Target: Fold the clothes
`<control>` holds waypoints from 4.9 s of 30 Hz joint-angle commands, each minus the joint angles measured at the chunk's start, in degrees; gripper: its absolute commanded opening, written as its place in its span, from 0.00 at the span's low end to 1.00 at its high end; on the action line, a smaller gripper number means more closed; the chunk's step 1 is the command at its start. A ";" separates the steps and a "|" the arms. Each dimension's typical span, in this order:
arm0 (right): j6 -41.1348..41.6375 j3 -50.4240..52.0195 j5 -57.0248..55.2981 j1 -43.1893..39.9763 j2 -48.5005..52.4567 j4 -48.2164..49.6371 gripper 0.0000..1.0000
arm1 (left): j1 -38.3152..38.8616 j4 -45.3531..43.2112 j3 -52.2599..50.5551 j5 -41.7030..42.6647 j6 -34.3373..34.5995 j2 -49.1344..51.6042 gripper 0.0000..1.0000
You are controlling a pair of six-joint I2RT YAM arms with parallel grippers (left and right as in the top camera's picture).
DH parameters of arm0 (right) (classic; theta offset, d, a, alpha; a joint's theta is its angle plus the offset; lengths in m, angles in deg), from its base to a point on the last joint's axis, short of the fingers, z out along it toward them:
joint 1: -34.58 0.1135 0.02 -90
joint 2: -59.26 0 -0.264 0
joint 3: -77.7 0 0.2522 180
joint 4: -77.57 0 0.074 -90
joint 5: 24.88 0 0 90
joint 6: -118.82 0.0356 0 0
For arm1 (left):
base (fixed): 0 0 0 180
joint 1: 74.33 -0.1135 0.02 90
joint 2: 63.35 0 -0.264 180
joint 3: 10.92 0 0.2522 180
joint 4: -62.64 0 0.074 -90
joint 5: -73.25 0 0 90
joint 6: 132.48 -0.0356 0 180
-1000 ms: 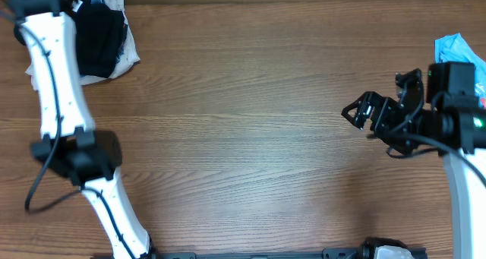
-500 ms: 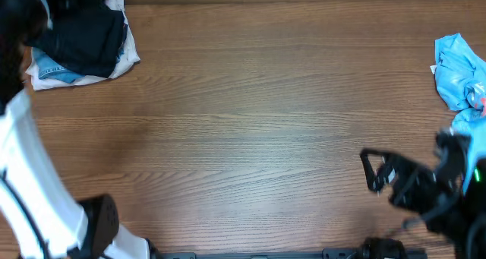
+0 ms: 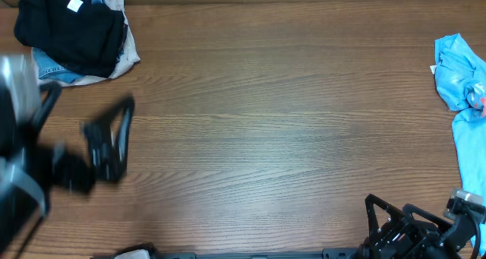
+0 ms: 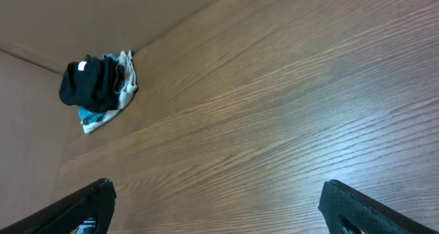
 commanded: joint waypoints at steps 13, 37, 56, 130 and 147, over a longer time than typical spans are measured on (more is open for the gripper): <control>0.57 -0.94 -8.61 -0.09 -9.14 -0.15 1.00 | 0.07 0.24 -21.81 0.22 -4.39 -23.28 1.00; 0.52 -0.81 -9.60 -0.09 -9.25 7.23 1.00 | 0.07 -14.29 -72.52 -2.29 2.86 -59.43 1.00; 0.50 -0.81 -9.62 -0.09 -9.25 4.28 1.00 | 0.07 -14.03 -80.78 -2.29 2.86 -59.43 1.00; -8.24 73.72 -14.99 8.33 -26.86 92.11 1.00 | 0.07 -14.03 -80.78 -2.27 2.86 -59.43 1.00; -9.18 77.85 -16.28 8.98 -26.86 87.45 1.00 | 0.07 -14.03 -80.78 -2.27 2.86 -59.43 1.00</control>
